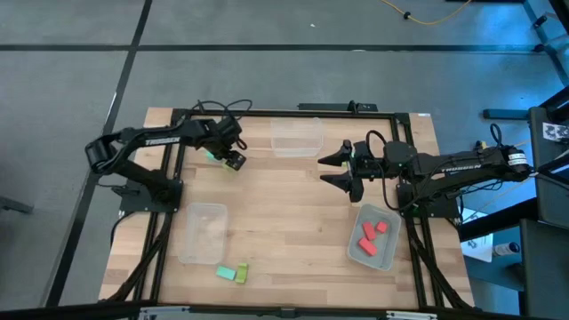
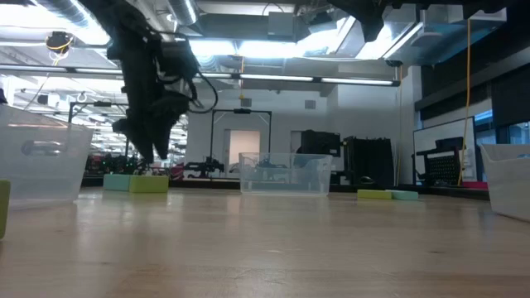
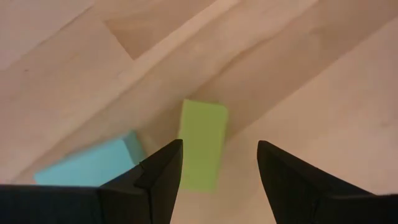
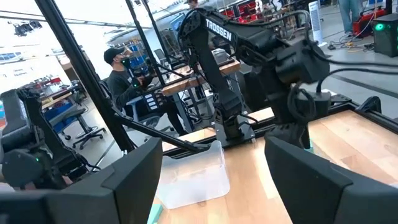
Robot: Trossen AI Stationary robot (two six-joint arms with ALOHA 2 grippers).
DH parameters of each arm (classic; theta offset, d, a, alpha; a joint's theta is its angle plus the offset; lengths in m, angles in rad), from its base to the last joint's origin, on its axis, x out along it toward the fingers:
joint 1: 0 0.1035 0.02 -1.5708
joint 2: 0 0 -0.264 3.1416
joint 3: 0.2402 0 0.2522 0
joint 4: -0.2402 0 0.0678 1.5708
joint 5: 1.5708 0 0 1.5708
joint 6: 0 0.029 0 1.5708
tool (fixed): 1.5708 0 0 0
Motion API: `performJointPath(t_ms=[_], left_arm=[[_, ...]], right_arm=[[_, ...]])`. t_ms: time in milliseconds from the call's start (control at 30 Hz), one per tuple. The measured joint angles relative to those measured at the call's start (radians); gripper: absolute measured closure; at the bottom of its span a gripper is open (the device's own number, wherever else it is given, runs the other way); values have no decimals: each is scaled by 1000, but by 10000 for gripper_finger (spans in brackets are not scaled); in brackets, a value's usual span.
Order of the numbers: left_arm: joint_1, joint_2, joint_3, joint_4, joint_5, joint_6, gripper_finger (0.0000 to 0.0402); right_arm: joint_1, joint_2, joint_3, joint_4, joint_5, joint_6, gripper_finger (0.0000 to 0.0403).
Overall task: Sort & place blocks by color
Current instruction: Put the top left green block into the bottom transparent bin
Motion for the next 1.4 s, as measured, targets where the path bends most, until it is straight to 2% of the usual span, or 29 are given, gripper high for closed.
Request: performJointPath(t_ms=[300,833,967,1133,1267,1400], left_arm=[[0,109,0,16,-21,56,202],[-3,187,0,37,-1,111,202],[-20,188,0,37,-21,132,223],[-40,187,0,38,-30,133,280],[-53,174,0,40,-12,133,280],[-82,105,0,86,34,126,280]], right_arm=[[0,0,0,-38,0,24,116],[0,0,0,-41,0,23,116],[0,0,0,-43,0,23,116],[0,0,0,-43,0,23,116],[0,0,0,-43,0,22,116],[0,0,0,-43,0,21,116]])
